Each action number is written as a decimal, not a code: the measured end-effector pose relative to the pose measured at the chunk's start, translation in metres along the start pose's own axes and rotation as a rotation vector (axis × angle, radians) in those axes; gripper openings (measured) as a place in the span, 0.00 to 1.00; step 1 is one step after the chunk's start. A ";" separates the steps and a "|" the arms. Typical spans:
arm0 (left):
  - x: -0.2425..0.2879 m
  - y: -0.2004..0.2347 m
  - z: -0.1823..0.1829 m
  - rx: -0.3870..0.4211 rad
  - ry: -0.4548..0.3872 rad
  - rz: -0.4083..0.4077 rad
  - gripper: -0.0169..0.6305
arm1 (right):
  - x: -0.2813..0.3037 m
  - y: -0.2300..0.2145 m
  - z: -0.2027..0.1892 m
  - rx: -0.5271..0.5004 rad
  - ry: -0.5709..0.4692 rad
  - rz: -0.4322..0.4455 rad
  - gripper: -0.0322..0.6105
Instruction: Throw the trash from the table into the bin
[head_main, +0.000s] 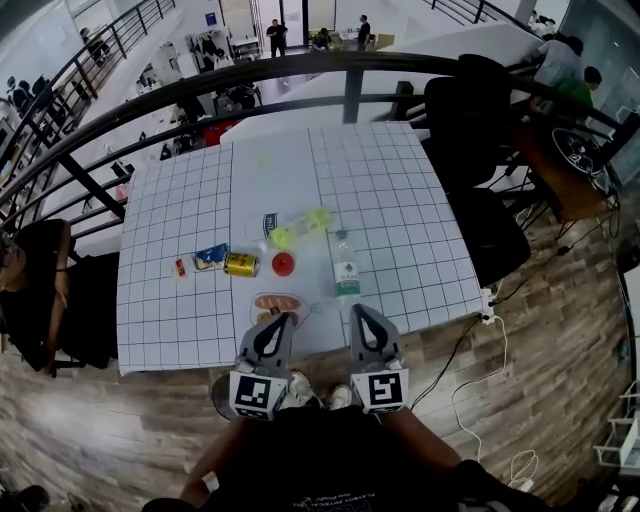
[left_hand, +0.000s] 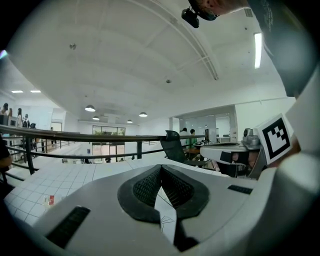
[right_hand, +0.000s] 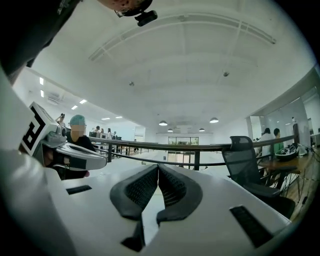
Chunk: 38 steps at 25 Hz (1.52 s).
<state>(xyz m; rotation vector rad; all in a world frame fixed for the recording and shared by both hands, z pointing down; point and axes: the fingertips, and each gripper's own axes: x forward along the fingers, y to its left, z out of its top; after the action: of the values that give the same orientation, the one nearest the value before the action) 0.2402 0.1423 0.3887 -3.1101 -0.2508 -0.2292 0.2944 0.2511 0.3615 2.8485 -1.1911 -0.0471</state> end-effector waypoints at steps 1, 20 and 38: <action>0.001 0.005 -0.001 -0.005 -0.001 -0.004 0.06 | 0.005 0.003 -0.002 0.002 0.011 0.000 0.09; 0.035 0.033 -0.021 -0.048 0.027 -0.002 0.06 | 0.043 0.001 -0.035 -0.069 0.177 0.057 0.09; 0.067 0.052 -0.030 -0.123 0.033 0.062 0.06 | 0.082 -0.036 -0.107 0.021 0.405 0.058 0.36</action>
<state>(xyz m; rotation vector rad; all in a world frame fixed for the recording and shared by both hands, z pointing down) 0.3096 0.1005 0.4281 -3.2256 -0.1443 -0.3060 0.3827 0.2224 0.4650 2.6543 -1.1832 0.5196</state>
